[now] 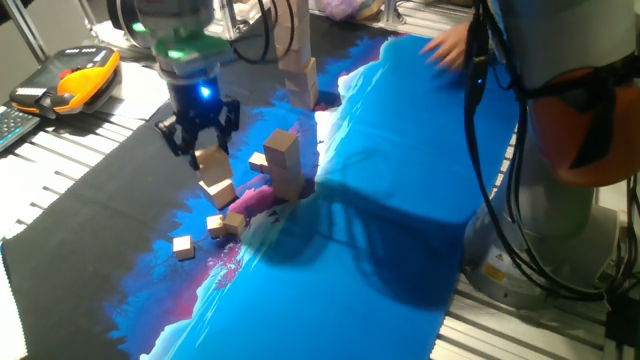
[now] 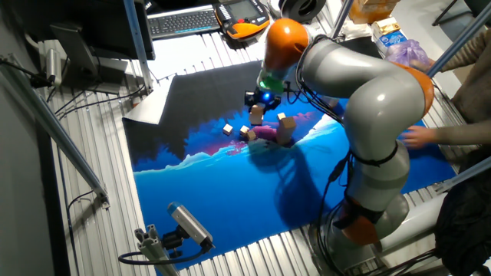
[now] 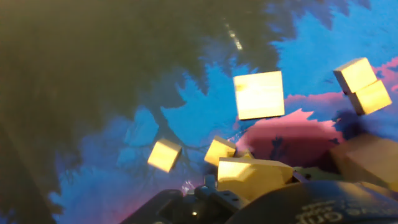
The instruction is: Stack the blocks in a vertical line of five
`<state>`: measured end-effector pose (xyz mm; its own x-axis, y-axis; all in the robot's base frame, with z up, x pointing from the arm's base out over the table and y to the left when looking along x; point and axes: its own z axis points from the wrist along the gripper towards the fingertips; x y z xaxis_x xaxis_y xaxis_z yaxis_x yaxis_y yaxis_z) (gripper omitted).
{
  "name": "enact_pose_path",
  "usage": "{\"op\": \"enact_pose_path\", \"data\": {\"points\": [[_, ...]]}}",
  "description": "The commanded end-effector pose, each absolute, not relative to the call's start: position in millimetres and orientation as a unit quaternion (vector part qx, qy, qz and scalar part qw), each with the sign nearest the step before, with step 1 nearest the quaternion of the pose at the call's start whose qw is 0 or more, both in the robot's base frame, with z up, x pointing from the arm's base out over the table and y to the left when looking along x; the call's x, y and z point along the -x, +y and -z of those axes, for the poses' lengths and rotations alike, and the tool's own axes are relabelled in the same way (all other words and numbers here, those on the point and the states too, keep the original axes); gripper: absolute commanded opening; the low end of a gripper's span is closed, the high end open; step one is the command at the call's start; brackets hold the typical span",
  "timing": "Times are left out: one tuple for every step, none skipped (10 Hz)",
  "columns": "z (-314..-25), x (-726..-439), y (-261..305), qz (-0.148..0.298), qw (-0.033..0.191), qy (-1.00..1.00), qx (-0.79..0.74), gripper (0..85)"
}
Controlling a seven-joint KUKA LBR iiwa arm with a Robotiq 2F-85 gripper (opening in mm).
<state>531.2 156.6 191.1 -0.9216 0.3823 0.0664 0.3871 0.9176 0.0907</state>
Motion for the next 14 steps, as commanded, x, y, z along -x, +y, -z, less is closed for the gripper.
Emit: {"op": "enact_pose_path", "data": {"points": [[-191.1, -531.2, 156.4, 0.044, 0.016, -0.979, 0.198, 0.0], [-191.1, -531.2, 156.4, 0.035, 0.001, -0.98, 0.198, 0.0], [-191.1, -531.2, 156.4, 0.035, -0.013, -0.979, 0.2, 0.0], [-191.1, -531.2, 156.4, 0.035, -0.021, -0.979, 0.201, 0.0], [-191.1, -531.2, 156.4, 0.039, -0.02, -0.98, 0.196, 0.0], [-203.6, -524.3, 152.6, 0.041, -0.016, -0.981, 0.189, 0.0], [-220.1, -516.5, 146.2, 0.045, -0.01, -0.982, 0.184, 0.0], [-236.0, -507.2, 137.9, 0.045, -0.005, -0.983, 0.179, 0.0], [-251.5, -499.1, 127.3, 0.043, 0.001, -0.985, 0.169, 0.0], [-269.3, -493.4, 110.3, 0.043, 0.015, -0.987, 0.153, 0.0], [-281.6, -491.4, 95.0, 0.047, 0.023, -0.988, 0.142, 0.0], [-290.6, -490.2, 79.1, 0.039, 0.023, -0.991, 0.13, 0.0], [-296.8, -489.8, 62.0, 0.035, 0.022, -0.993, 0.113, 0.0], [-299.9, -490.0, 44.2, 0.033, 0.021, -0.994, 0.099, 0.0]]}}
